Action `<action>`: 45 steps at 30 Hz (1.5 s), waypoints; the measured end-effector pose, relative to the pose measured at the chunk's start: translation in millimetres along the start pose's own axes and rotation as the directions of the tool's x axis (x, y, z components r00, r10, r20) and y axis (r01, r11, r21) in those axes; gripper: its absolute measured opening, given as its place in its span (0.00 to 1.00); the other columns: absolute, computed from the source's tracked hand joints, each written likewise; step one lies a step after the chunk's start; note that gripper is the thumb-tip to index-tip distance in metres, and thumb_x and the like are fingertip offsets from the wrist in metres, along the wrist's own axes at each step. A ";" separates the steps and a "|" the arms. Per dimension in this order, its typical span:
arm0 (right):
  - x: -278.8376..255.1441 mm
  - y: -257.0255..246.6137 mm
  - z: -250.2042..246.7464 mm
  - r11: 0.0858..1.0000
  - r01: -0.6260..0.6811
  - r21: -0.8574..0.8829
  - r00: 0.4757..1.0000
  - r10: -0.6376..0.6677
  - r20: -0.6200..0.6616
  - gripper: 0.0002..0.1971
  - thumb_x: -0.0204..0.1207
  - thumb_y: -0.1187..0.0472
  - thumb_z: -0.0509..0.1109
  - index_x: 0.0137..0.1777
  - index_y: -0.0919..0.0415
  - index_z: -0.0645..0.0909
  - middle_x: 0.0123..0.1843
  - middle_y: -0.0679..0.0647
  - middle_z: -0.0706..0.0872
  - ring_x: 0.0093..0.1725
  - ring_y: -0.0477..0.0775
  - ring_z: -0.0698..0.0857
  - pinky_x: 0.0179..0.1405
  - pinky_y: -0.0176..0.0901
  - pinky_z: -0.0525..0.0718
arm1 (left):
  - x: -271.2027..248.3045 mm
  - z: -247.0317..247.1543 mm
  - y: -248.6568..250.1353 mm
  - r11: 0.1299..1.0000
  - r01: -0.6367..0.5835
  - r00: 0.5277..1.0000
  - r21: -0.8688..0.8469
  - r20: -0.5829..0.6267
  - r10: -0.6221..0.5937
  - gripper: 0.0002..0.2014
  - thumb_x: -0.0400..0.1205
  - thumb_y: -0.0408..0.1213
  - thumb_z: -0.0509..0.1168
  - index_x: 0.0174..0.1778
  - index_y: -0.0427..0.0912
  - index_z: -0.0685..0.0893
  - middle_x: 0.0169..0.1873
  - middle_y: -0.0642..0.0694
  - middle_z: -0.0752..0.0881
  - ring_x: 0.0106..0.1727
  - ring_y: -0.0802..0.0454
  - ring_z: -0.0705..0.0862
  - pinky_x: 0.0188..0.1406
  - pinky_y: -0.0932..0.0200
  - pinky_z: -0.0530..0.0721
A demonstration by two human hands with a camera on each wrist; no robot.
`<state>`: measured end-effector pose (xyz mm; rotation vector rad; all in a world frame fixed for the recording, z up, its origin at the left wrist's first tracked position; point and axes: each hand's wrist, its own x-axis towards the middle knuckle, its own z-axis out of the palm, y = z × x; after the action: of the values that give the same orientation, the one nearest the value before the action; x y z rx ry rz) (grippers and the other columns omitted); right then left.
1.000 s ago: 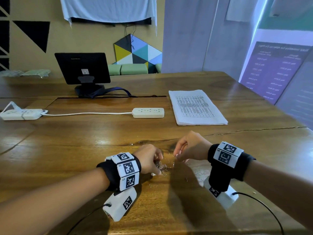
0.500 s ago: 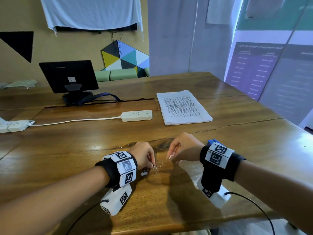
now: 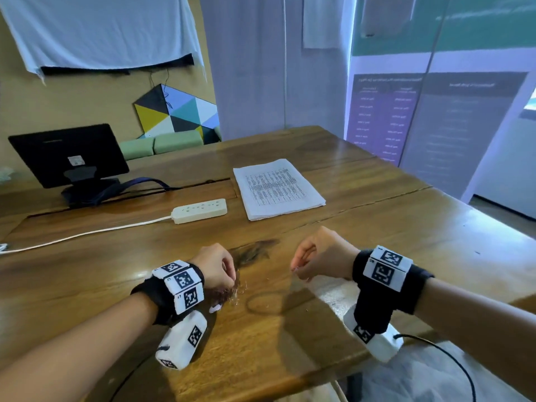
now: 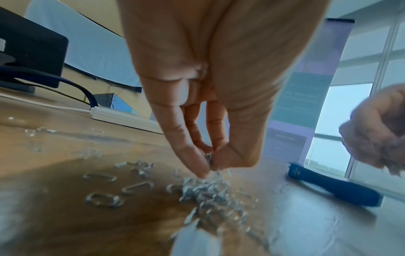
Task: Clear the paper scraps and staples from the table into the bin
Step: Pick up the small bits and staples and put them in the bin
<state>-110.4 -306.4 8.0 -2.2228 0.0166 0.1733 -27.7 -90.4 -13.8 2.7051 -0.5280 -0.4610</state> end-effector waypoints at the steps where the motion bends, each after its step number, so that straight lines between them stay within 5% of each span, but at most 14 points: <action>1: -4.3 3.2 -5.5 1.000 -0.002 0.007 1.000 0.002 -0.023 0.04 0.64 0.72 0.76 0.34 0.64 0.89 0.23 0.46 0.86 0.23 0.40 0.83 0.28 0.32 0.85 | 0.0 -1.8 2.4 0.999 -0.016 1.000 -0.032 -0.019 0.015 0.07 0.70 0.30 0.74 0.29 0.46 0.87 0.33 0.52 0.87 0.38 0.59 0.84 0.35 0.67 0.81; 3: -13.5 12.6 -18.3 1.000 -0.014 0.015 0.998 0.015 -0.063 0.03 0.64 0.71 0.77 0.35 0.65 0.89 0.20 0.46 0.85 0.19 0.42 0.81 0.21 0.34 0.79 | -1.2 -6.4 11.5 0.992 -0.061 0.998 -0.108 -0.038 0.057 0.08 0.69 0.28 0.74 0.28 0.45 0.86 0.30 0.52 0.86 0.35 0.58 0.83 0.34 0.67 0.79; 6: -29.5 29.5 -39.4 0.997 -0.013 0.076 0.992 0.023 -0.127 0.04 0.62 0.72 0.76 0.32 0.64 0.89 0.24 0.54 0.86 0.25 0.54 0.81 0.29 0.48 0.84 | -5.4 -12.4 34.0 0.965 -0.143 0.989 -0.220 -0.059 0.134 0.09 0.66 0.24 0.74 0.26 0.44 0.87 0.24 0.50 0.87 0.28 0.58 0.83 0.30 0.66 0.81; 13: -93.1 81.7 -85.4 0.979 -0.034 0.200 0.952 0.093 -0.293 0.12 0.63 0.80 0.74 0.29 0.63 0.87 0.21 0.54 0.85 0.20 0.46 0.81 0.25 0.34 0.83 | -14.2 -0.3 118.6 0.875 -0.377 0.919 -0.304 -0.003 0.394 0.08 0.68 0.28 0.74 0.29 0.46 0.88 0.33 0.43 0.89 0.33 0.57 0.84 0.38 0.64 0.83; 19: -171.7 135.6 -105.9 0.975 -0.143 0.171 0.894 0.201 -0.400 0.09 0.62 0.75 0.78 0.30 0.61 0.90 0.25 0.55 0.89 0.24 0.45 0.83 0.27 0.34 0.82 | -22.0 42.5 212.7 0.738 -0.483 0.786 -0.471 0.138 0.602 0.08 0.68 0.21 0.71 0.31 0.40 0.87 0.22 0.55 0.84 0.23 0.67 0.81 0.25 0.75 0.76; 22: -210.6 170.4 -104.0 0.943 -0.208 0.260 0.878 0.298 -0.376 0.09 0.61 0.78 0.78 0.32 0.63 0.90 0.31 0.64 0.89 0.28 0.51 0.85 0.32 0.41 0.86 | -23.2 69.9 254.1 0.687 -0.507 0.713 -0.521 0.195 0.674 0.09 0.67 0.22 0.72 0.30 0.42 0.86 0.22 0.55 0.85 0.24 0.66 0.80 0.25 0.74 0.75; 25: -241.4 206.1 -96.8 0.885 -0.316 0.341 0.841 0.427 -0.331 0.09 0.62 0.80 0.75 0.32 0.66 0.89 0.28 0.62 0.88 0.26 0.50 0.84 0.30 0.38 0.85 | -27.2 101.1 291.8 0.662 -0.538 0.643 -0.522 0.253 0.723 0.08 0.68 0.24 0.72 0.31 0.41 0.87 0.24 0.50 0.85 0.25 0.63 0.81 0.26 0.71 0.77; 31: -282.4 292.1 -63.2 0.707 -0.506 0.494 0.677 0.680 -0.281 0.12 0.62 0.83 0.72 0.28 0.67 0.86 0.22 0.56 0.86 0.20 0.48 0.82 0.24 0.38 0.85 | -33.5 183.0 347.2 0.666 -0.590 0.554 -0.457 0.371 0.746 0.08 0.67 0.26 0.72 0.28 0.44 0.86 0.24 0.49 0.83 0.29 0.56 0.81 0.31 0.61 0.80; 36: -302.9 360.1 -25.0 0.532 -0.616 0.581 0.514 0.830 -0.215 0.12 0.63 0.79 0.73 0.25 0.63 0.85 0.19 0.53 0.85 0.20 0.47 0.82 0.28 0.41 0.87 | -31.9 261.3 376.1 0.703 -0.606 0.520 -0.373 0.483 0.704 0.04 0.69 0.27 0.71 0.35 0.39 0.89 0.22 0.55 0.80 0.22 0.64 0.77 0.27 0.71 0.78; 38: -307.7 375.3 -10.1 0.485 -0.634 0.602 0.462 0.862 -0.208 0.13 0.64 0.80 0.71 0.24 0.63 0.83 0.16 0.49 0.82 0.16 0.44 0.80 0.25 0.37 0.85 | -31.0 292.3 381.6 0.718 -0.610 0.519 -0.335 0.516 0.682 0.05 0.69 0.27 0.70 0.38 0.37 0.90 0.21 0.56 0.79 0.21 0.65 0.77 0.20 0.77 0.73; 41: -312.9 393.6 6.4 0.420 -0.635 0.648 0.386 0.899 -0.206 0.13 0.65 0.80 0.70 0.26 0.64 0.82 0.13 0.47 0.80 0.13 0.40 0.78 0.21 0.32 0.82 | -30.4 332.4 384.9 0.771 -0.567 0.548 -0.289 0.566 0.616 0.07 0.69 0.26 0.68 0.38 0.37 0.90 0.21 0.54 0.79 0.26 0.56 0.79 0.22 0.73 0.76; 45: -314.1 415.0 21.4 0.351 -0.655 0.669 0.302 0.933 -0.194 0.11 0.66 0.77 0.71 0.27 0.62 0.83 0.12 0.45 0.79 0.12 0.38 0.77 0.21 0.29 0.82 | -27.2 375.1 379.8 0.807 -0.545 0.563 -0.228 0.613 0.554 0.10 0.71 0.24 0.66 0.43 0.37 0.90 0.24 0.52 0.81 0.25 0.59 0.77 0.20 0.76 0.73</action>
<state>-454.5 -559.1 -290.5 -1.4384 1.4654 0.0512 -305.4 -510.9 -192.0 2.0959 -1.4986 -1.2223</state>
